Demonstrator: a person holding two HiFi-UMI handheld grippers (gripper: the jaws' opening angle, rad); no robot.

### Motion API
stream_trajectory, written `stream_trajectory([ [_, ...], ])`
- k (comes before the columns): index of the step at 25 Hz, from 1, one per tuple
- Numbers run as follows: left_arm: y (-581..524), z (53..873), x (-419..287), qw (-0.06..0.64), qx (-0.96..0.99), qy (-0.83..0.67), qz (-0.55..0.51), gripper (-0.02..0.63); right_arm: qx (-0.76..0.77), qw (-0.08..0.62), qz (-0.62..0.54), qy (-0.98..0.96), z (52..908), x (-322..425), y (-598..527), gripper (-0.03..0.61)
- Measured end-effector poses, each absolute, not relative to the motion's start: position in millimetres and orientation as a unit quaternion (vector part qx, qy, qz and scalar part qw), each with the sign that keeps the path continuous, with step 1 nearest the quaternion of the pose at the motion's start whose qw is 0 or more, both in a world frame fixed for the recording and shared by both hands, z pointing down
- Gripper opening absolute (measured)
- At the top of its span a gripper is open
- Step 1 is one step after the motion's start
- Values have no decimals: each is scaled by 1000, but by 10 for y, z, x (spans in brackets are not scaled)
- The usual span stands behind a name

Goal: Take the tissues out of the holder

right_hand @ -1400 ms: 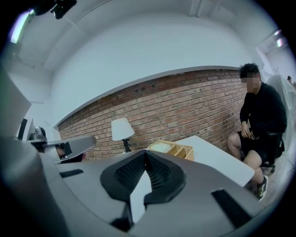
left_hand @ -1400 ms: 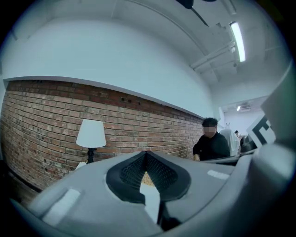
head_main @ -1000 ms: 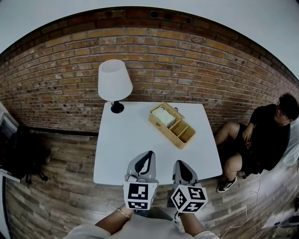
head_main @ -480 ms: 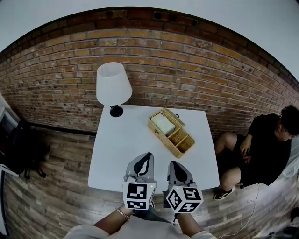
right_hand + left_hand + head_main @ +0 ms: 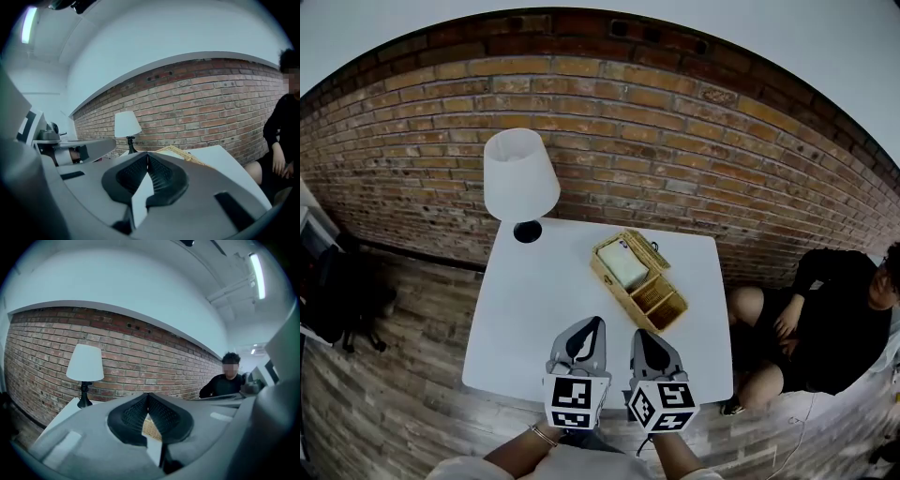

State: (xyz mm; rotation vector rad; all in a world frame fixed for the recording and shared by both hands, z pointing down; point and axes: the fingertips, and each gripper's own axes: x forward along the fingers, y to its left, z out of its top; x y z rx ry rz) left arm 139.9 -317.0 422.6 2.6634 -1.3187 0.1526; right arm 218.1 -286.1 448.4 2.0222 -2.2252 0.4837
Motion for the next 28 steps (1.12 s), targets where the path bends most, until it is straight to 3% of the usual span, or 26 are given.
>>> stream_trajectory([
  [8, -3425, 4417, 1449, 97, 884, -452, 68, 6, 639, 91, 167, -745, 4781, 2467, -3455, 12],
  [12, -3523, 4471, 1480, 104, 881, -455, 69, 6, 620, 112, 176, -756, 4920, 2553, -3733, 109],
  [22, -3764, 4591, 1500, 113, 872, -471, 73, 6, 603, 170, 156, -764, 5174, 2630, -4196, 111],
  [28, -3912, 4604, 1508, 110, 867, -481, 72, 6, 589, 189, 158, -769, 5303, 2655, -4437, 146],
])
